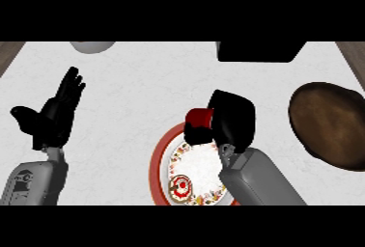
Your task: Pick the can from the plate and place it in the pan
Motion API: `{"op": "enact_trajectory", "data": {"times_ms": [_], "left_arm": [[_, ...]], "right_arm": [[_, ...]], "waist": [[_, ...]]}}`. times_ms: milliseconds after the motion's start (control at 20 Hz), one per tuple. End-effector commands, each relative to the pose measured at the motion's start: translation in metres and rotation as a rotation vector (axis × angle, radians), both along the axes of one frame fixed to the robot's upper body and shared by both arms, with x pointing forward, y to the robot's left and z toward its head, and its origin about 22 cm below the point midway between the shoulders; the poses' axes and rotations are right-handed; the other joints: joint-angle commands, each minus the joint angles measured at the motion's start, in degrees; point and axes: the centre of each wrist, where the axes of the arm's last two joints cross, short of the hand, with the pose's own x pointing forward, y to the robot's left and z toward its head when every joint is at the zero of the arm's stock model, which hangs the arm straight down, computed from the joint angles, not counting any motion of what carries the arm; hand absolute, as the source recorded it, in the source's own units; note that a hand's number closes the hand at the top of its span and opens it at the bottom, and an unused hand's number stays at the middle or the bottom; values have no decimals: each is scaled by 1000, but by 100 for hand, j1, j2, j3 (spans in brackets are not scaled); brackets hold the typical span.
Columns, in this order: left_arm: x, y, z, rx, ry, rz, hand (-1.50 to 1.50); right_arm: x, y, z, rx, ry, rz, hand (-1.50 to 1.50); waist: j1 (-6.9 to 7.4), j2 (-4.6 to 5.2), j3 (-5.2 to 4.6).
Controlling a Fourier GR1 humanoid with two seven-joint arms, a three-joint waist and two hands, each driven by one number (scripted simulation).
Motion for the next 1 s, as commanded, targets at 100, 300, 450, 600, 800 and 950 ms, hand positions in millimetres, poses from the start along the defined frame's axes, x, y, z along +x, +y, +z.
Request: {"op": "enact_trajectory", "data": {"times_ms": [100,300,450,600,800,950], "left_arm": [[-5,7,-12,-5,3,-9,0],[3,15,7,1,-18,16,0],[8,5,-8,-2,0,4,0],[-3,18,-4,-7,17,35,0],[-12,-7,-10,-9,11,8,0],[-9,12,-5,-5,-29,27,0]], "right_arm": [[-10,23,40,68,-231,-197,150],[-12,3,49,83,-318,-264,150],[7,-10,59,187,-415,-293,150],[2,-58,81,274,-487,-350,150],[11,-128,62,237,-485,-403,150],[29,-176,55,156,-480,-460,150]], "waist": [[-19,4,1],[-132,-8,7],[-96,40,7],[-149,-1,15],[-117,19,15],[-85,36,12]]}}
